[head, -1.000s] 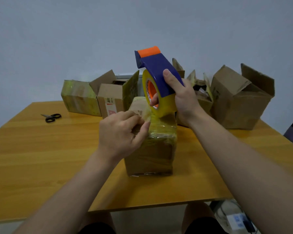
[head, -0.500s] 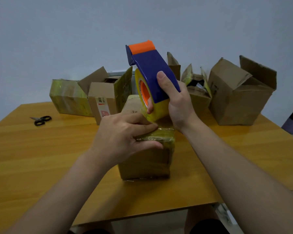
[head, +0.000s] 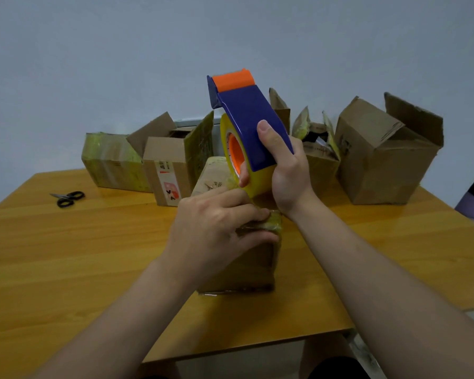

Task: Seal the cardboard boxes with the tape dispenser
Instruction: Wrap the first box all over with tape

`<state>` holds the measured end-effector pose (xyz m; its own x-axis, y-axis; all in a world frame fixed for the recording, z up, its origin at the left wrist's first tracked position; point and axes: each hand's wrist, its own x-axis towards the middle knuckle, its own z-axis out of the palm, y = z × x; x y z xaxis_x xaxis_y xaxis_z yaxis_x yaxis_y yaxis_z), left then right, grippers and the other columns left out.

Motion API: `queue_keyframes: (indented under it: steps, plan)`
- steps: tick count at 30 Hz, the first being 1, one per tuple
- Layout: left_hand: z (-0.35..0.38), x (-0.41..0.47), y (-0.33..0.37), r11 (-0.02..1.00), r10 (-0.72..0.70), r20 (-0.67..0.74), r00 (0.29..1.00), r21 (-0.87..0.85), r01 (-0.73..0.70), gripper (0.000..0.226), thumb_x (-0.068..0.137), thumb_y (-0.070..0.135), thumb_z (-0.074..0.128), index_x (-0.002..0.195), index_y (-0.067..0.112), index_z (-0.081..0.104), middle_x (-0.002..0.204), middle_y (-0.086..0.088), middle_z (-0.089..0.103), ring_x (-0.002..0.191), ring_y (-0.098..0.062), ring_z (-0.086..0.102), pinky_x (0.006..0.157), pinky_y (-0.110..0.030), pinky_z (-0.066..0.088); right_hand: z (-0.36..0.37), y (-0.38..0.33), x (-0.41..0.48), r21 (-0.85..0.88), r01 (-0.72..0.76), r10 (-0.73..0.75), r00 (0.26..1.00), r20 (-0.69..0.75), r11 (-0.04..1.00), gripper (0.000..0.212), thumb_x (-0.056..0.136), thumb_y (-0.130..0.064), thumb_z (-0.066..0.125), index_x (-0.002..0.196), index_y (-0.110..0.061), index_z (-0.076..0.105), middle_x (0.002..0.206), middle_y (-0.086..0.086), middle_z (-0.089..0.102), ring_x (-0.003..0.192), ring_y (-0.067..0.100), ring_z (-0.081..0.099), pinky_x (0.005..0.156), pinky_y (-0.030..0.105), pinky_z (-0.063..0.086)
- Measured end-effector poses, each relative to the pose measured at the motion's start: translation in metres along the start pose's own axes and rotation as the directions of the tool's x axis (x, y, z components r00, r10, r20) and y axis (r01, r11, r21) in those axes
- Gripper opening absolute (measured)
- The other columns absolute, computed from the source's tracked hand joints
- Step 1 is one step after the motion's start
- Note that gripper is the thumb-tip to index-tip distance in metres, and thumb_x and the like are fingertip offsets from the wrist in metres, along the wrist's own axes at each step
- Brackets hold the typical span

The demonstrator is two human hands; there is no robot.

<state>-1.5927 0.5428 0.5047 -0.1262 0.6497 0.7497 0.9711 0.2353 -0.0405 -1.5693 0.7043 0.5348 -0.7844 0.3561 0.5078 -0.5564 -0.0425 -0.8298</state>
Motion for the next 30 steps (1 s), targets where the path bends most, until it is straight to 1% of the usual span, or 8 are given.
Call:
queue_keyframes:
  steps: [2, 9, 14, 18, 20, 22, 27, 30]
  plan:
    - [0.003, 0.002, 0.001, 1.000, -0.002, 0.004, 1.000, 0.026, 0.002, 0.038, 0.085, 0.056, 0.076, 0.092, 0.019, 0.081, 0.093, 0.002, 0.076, 0.086, -0.016, 0.072, 0.062, -0.035, 0.058, 0.000, 0.000, -0.001, -0.006, -0.003, 0.003, 1.000, -0.010, 1.000, 0.043, 0.102, -0.035, 0.051, 0.101, 0.005, 0.066, 0.073, 0.018, 0.065, 0.058, 0.026, 0.063, 0.058, 0.035, 0.054]
    - [0.015, -0.005, 0.006, 0.990, 0.015, -0.094, 0.995, 0.138, -0.002, 0.045, 0.092, 0.062, 0.068, 0.085, 0.019, 0.077, 0.086, 0.002, 0.073, 0.076, -0.017, 0.067, 0.059, -0.030, 0.048, 0.002, 0.003, -0.002, -0.001, 0.017, -0.017, 1.000, 0.006, 1.000, 0.047, 0.104, -0.035, 0.050, 0.107, 0.010, 0.062, 0.069, 0.016, 0.063, 0.055, 0.024, 0.061, 0.056, 0.033, 0.054]
    - [0.015, -0.005, 0.008, 0.989, 0.065, -0.118, 0.991, 0.137, -0.049, 0.039, 0.096, 0.054, 0.069, 0.088, 0.017, 0.079, 0.084, 0.000, 0.073, 0.071, -0.018, 0.066, 0.054, -0.035, 0.051, 0.002, 0.002, -0.007, 0.009, 0.033, -0.033, 0.999, -0.020, 0.999, 0.036, 0.105, -0.032, 0.049, 0.101, -0.001, 0.068, 0.069, 0.011, 0.066, 0.057, 0.022, 0.062, 0.058, 0.030, 0.054]
    - [0.001, -0.019, -0.015, 0.996, 0.075, 0.005, 0.997, 0.044, -0.075, 0.035, 0.097, 0.047, 0.069, 0.119, 0.021, 0.078, 0.115, 0.001, 0.076, 0.100, -0.017, 0.071, 0.072, -0.039, 0.060, 0.001, 0.001, -0.007, -0.014, 0.052, -0.052, 0.999, -0.011, 0.999, 0.048, 0.104, -0.033, 0.047, 0.104, 0.012, 0.062, 0.066, 0.018, 0.063, 0.055, 0.029, 0.060, 0.061, 0.036, 0.054]
    - [-0.007, -0.036, -0.033, 0.999, -0.041, 0.050, 0.998, 0.019, 0.040, 0.050, 0.096, 0.054, 0.064, 0.133, 0.022, 0.071, 0.134, 0.000, 0.069, 0.123, -0.019, 0.064, 0.091, -0.045, 0.059, 0.001, 0.002, -0.007, -0.020, 0.062, -0.062, 0.998, -0.011, 0.998, 0.046, 0.104, -0.031, 0.045, 0.102, 0.012, 0.062, 0.065, 0.020, 0.062, 0.055, 0.031, 0.060, 0.062, 0.036, 0.055]
    - [-0.011, -0.048, -0.045, 0.985, -0.142, 0.080, 0.987, -0.093, 0.149, 0.060, 0.093, 0.057, 0.063, 0.140, 0.019, 0.064, 0.144, 0.002, 0.063, 0.139, -0.020, 0.053, 0.106, -0.050, 0.051, 0.003, 0.003, -0.006, -0.035, 0.076, -0.077, 0.997, -0.013, 0.996, 0.045, 0.104, -0.030, 0.045, 0.100, 0.011, 0.062, 0.065, 0.023, 0.062, 0.055, 0.034, 0.059, 0.063, 0.038, 0.054]
    - [-0.001, -0.055, -0.060, 0.904, -0.205, 0.091, 0.975, -0.363, 0.224, 0.056, 0.098, 0.055, 0.059, 0.139, 0.018, 0.064, 0.149, 0.004, 0.059, 0.148, -0.017, 0.044, 0.117, -0.049, 0.040, 0.003, 0.004, -0.006, -0.035, 0.089, -0.089, 0.996, -0.011, 0.995, 0.050, 0.104, -0.032, 0.045, 0.098, 0.016, 0.061, 0.065, 0.027, 0.061, 0.056, 0.035, 0.059, 0.066, 0.038, 0.054]
    - [0.014, -0.061, -0.058, 0.804, -0.354, 0.026, 0.935, -0.503, 0.318, 0.070, 0.101, 0.070, 0.037, 0.139, 0.017, 0.064, 0.156, 0.003, 0.052, 0.153, -0.022, 0.035, 0.123, -0.046, 0.030, 0.002, 0.004, -0.007, -0.024, 0.098, -0.098, 0.995, -0.013, 0.995, 0.051, 0.104, -0.030, 0.044, 0.099, 0.018, 0.060, 0.065, 0.031, 0.059, 0.055, 0.036, 0.059, 0.065, 0.038, 0.055]
